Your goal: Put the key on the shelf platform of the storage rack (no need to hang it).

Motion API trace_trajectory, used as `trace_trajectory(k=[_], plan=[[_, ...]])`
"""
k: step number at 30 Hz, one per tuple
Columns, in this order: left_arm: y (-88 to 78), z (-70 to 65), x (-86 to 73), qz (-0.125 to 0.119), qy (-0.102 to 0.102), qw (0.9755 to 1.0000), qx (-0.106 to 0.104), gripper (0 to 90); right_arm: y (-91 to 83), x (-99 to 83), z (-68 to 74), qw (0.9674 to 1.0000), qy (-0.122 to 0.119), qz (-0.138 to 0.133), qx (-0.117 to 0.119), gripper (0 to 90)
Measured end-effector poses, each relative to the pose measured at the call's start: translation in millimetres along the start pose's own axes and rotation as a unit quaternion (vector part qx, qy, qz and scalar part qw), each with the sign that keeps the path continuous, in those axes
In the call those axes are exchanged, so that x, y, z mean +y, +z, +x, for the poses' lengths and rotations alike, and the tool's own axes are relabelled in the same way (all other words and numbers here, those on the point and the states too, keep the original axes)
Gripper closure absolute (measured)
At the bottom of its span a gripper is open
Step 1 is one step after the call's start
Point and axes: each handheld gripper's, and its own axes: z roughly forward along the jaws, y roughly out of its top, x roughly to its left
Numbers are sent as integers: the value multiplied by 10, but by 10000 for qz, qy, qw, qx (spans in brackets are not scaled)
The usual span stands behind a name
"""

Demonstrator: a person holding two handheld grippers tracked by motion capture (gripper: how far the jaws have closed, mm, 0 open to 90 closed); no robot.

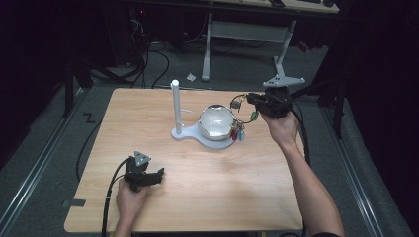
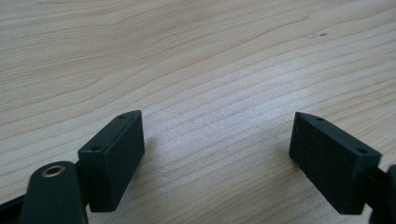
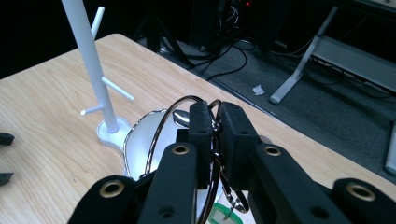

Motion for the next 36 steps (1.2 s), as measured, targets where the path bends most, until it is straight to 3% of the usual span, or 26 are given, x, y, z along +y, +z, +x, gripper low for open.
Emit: trace_trajectory(k=[15, 36], plan=[[0, 0, 0, 5, 3, 10000, -1, 185, 245, 187, 27, 9999, 77, 61, -64, 838], [1, 0, 0, -2, -1, 10000, -2, 185, 648, 193, 58, 9994, 271, 132, -152, 837]])
